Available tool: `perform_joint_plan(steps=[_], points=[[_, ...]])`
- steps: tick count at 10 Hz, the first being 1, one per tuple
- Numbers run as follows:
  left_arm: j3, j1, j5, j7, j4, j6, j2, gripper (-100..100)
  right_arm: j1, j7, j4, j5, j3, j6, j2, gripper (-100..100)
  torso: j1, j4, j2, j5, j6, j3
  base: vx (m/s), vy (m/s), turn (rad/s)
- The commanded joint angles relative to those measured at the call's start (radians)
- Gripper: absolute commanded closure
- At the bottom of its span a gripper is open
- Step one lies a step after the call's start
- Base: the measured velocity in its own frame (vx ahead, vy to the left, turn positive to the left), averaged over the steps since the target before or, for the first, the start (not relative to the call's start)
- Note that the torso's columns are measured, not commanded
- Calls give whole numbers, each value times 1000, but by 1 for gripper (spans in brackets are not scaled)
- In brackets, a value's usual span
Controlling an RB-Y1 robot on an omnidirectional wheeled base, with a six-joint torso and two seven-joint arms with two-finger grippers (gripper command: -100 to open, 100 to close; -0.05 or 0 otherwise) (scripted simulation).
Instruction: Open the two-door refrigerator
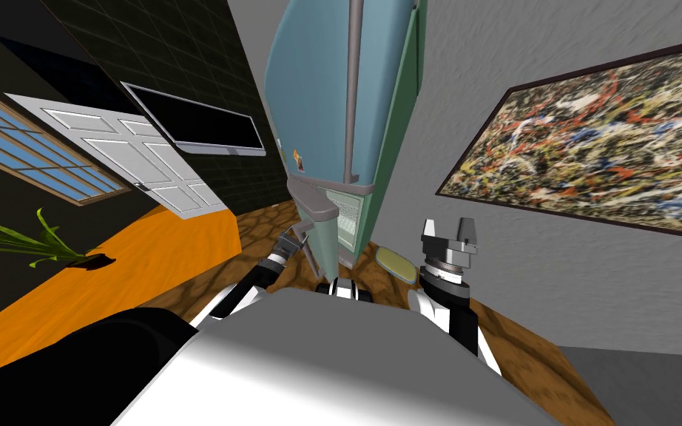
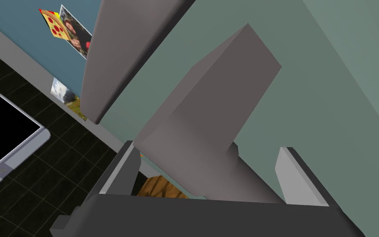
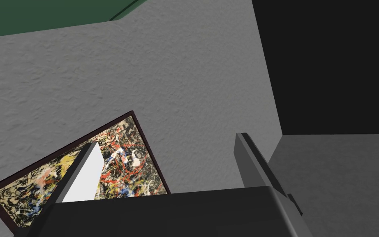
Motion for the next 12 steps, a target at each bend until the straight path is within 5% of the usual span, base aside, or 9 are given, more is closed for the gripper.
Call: perform_joint_plan(steps=[1,4,5,6,8,9,12], points=[[1,-14,-63,72,5,-11,48,100,0,0,0,0,0,0,0,0,-6,-1,-3,-1,1,-2,-67,95,-50],[1,-14,-107,153,5,-11,48,100,0,0,0,0,0,0,0,0,-1,1,4,0,0,3,-68,98,-23],[-4,-24,-152,189,10,-20,96,100,0,0,0,0,0,0,0,0,-4,0,3,-1,0,2,-75,140,-39],[-4,-24,-177,219,10,-20,96,100,0,0,0,0,0,0,0,0,1,1,6,-2,1,2,-102,179,-59],[-4,-24,-195,270,10,-20,96,100,0,0,0,0,0,0,0,0,-4,1,6,-1,0,4,-55,64,-10],[-8,-34,-240,306,15,-29,143,100,0,0,0,0,0,0,0,0,-8,1,5,-2,0,3,-119,120,-67],[-8,-34,-284,388,15,-29,143,100,0,0,0,0,0,0,0,0,-5,3,12,-1,-1,8,-60,101,-16]])
